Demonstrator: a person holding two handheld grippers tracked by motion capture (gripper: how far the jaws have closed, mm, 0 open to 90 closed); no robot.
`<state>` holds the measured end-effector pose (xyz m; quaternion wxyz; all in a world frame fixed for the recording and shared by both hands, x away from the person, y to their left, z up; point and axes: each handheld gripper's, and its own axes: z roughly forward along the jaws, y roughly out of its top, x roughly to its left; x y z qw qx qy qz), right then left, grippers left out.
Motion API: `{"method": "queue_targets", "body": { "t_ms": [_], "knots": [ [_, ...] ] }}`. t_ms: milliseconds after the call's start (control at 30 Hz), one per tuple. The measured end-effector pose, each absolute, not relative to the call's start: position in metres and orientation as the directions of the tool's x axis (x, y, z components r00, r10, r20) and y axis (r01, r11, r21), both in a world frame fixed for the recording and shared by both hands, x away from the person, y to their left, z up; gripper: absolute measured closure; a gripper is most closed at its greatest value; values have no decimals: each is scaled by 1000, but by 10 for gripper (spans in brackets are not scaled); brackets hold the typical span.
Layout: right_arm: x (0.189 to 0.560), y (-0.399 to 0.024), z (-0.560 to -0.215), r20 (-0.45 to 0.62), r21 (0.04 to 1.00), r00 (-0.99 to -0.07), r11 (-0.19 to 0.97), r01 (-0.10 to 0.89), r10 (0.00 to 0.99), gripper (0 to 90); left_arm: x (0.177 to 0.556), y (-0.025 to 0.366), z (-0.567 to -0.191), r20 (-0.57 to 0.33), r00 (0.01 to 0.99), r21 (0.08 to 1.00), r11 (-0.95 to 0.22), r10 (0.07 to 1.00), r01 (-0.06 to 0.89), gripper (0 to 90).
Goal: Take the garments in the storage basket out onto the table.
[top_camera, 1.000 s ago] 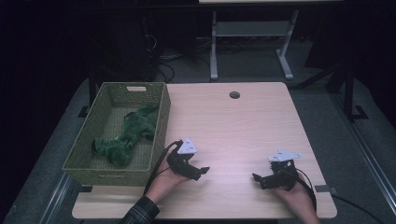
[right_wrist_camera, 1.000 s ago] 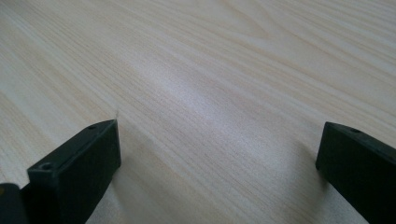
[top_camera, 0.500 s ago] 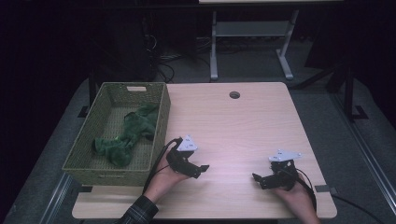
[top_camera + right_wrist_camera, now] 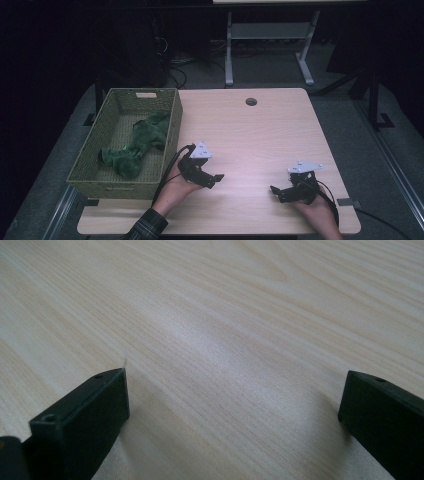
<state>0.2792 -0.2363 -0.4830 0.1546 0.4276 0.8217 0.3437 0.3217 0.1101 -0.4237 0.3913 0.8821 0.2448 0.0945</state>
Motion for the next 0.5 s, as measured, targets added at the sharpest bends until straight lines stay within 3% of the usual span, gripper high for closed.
{"method": "queue_targets", "body": {
  "t_ms": [500],
  "knots": [
    [279, -236, -483, 38, 696, -586, 399, 597, 809, 0, 325, 111, -404, -27, 866, 744, -569, 499, 350, 128]
  ]
}}
